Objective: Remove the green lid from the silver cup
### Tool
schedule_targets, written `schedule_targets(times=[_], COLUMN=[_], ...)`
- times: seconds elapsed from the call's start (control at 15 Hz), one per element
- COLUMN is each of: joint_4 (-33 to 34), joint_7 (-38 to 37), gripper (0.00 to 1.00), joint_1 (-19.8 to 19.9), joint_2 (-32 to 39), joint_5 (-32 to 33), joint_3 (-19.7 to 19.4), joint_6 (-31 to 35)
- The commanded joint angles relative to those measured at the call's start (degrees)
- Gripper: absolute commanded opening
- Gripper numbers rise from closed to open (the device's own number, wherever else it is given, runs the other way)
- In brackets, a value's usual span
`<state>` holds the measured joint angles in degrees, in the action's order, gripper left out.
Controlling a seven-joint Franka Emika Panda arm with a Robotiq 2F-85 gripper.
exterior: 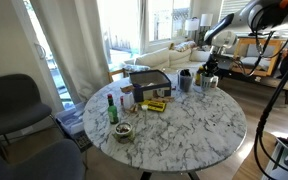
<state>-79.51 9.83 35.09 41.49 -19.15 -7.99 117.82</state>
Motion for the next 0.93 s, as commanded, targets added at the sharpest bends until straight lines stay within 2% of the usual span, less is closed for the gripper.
schedule_targets(times=[0.0, 0.47, 0.67, 0.8, 0.87], joint_4=[-0.30, -1.87, -1.48, -2.44, -2.75], joint_7=[1.11, 2.39, 4.67, 6.68, 11.88], gripper=[0.00, 0.00, 0.00, 0.00, 0.00], joint_1=[0.09, -0.09, 0.34, 0.43, 0.49], joint_2=[-0.70, -3.24, -4.39, -6.00, -6.89], joint_5=[0.37, 0.48, 0.06, 0.18, 2.54], joint_3=[0.21, 0.18, 0.67, 0.80, 0.71], joint_6=[-1.97, -1.18, -3.15, -3.55, -4.63])
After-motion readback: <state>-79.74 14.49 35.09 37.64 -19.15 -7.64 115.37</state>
